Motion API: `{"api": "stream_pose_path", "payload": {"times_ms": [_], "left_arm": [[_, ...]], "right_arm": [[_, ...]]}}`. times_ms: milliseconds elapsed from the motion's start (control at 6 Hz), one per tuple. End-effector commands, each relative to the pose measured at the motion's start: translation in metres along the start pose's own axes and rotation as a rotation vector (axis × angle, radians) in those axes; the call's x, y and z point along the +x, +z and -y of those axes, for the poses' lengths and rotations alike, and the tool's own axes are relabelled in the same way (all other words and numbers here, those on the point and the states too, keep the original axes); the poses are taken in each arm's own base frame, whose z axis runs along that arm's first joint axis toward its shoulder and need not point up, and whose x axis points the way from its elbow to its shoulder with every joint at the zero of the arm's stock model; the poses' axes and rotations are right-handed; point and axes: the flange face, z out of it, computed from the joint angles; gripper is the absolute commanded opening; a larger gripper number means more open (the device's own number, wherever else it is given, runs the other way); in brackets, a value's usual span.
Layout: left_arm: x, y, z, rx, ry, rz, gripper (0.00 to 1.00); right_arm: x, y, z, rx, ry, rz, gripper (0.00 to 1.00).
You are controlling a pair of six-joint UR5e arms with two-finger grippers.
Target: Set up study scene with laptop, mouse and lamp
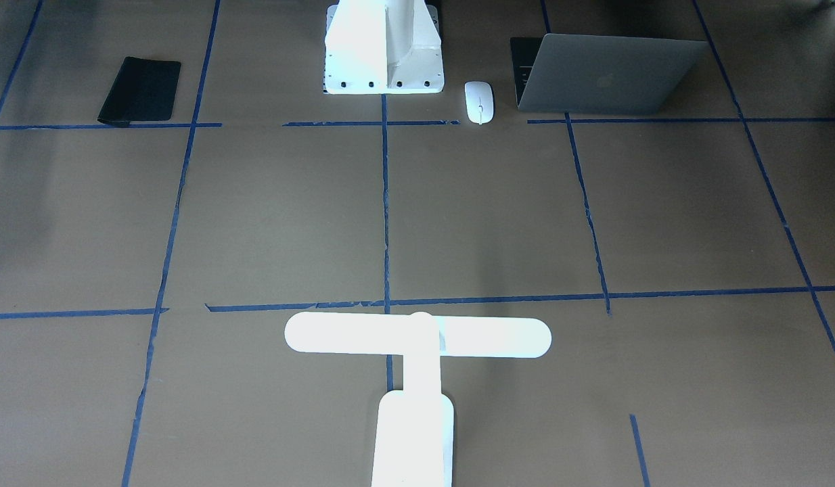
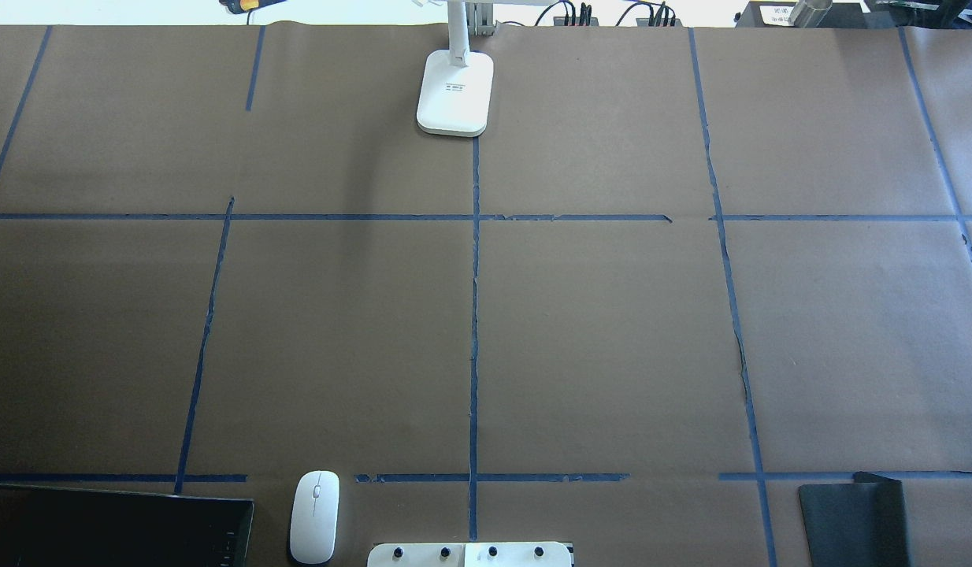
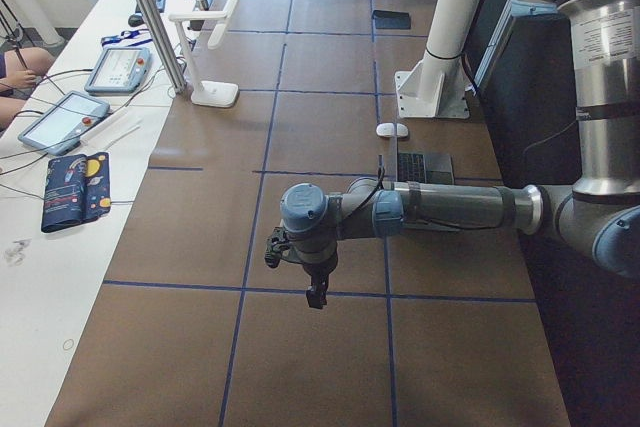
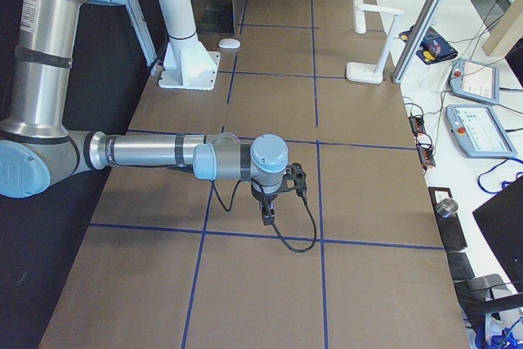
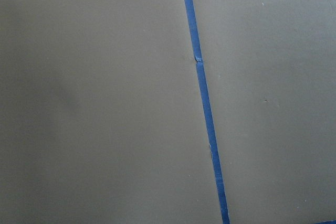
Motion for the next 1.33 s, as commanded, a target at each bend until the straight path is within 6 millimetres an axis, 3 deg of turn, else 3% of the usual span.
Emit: {"api": "stream_pose_path", "payload": {"times_ms": [0, 500, 667, 833, 1000, 1167], "left_arm": [[0.001, 0.001, 0.000, -0.002, 0.002, 0.000, 1.00], [0.019, -0.019, 0.006, 0.039, 0.044, 0.011, 1.00], [0.039, -0.047, 0.040, 0.109, 0.107, 0.031, 1.00], [0.047, -0.057, 0.054, 0.136, 0.137, 0.033, 1.00], [0.064, -0.078, 0.081, 0.202, 0.203, 0.043, 1.00], [0.072, -0.085, 0.085, 0.229, 0.210, 0.038, 1.00]], "right_arm": [[0.000, 0.000, 0.000, 0.000, 0.000, 0.001, 1.00], [-0.003, -0.004, 0.004, 0.008, -0.009, 0.000, 1.00], [-0.004, -0.004, 0.005, 0.010, -0.013, -0.002, 1.00], [-0.004, -0.004, 0.005, 0.010, -0.013, -0.002, 1.00], [-0.004, -0.005, 0.006, 0.011, -0.014, -0.002, 1.00], [-0.004, -0.004, 0.005, 0.010, -0.015, -0.002, 1.00]]}}
